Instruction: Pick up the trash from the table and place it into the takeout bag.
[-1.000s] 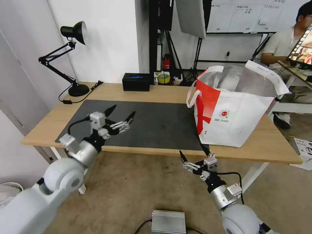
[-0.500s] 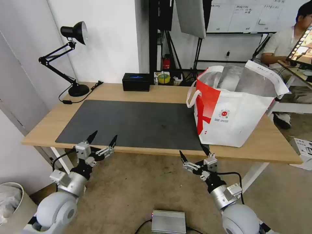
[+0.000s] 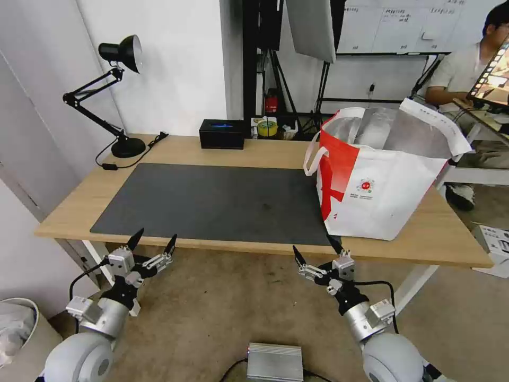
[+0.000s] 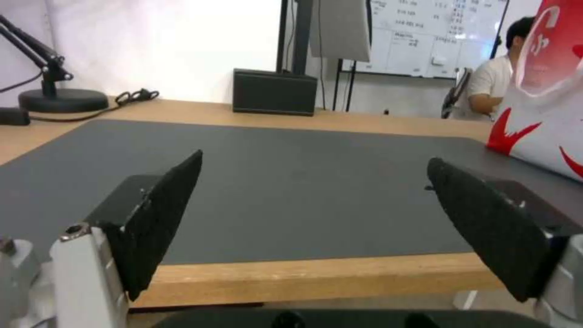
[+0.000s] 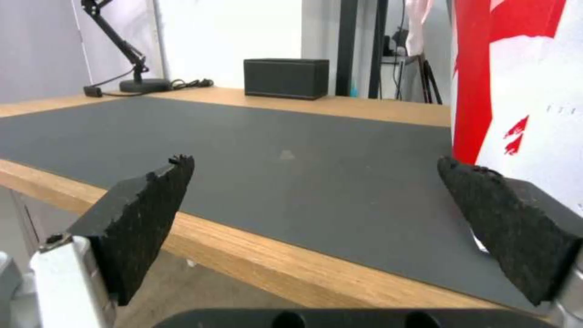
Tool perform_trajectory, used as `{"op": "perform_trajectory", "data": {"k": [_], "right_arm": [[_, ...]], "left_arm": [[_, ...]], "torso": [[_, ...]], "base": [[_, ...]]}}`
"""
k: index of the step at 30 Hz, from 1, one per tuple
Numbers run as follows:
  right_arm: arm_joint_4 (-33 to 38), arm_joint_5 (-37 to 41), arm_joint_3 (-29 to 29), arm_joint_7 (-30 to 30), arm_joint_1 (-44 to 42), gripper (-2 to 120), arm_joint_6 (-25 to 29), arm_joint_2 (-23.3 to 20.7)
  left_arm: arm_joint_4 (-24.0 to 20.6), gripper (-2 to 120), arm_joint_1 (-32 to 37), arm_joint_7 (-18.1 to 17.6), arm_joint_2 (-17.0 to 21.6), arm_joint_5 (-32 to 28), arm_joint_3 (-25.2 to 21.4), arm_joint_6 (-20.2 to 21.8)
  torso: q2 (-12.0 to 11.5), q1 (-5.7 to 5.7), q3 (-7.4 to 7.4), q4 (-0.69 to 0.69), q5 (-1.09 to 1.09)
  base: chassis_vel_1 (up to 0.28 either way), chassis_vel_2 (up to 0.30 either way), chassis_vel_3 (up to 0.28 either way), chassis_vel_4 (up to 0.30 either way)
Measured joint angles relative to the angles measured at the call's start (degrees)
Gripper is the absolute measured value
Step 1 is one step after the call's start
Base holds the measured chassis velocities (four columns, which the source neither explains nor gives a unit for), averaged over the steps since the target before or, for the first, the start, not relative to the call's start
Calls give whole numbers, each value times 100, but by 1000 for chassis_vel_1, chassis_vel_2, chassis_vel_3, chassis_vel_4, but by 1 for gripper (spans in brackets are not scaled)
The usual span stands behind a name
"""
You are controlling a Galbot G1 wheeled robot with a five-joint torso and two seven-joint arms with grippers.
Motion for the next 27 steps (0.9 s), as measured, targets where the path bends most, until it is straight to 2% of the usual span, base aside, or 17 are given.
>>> {"op": "perform_trajectory", "data": {"k": [27], "right_arm": [[0, 0, 0, 0, 0, 100, 0, 0]], "left_arm": [[31, 100, -52, 0, -72, -32, 52, 27]], "torso": [[0, 0, 0, 0, 0]], "base": [[0, 0, 0, 0]]}}
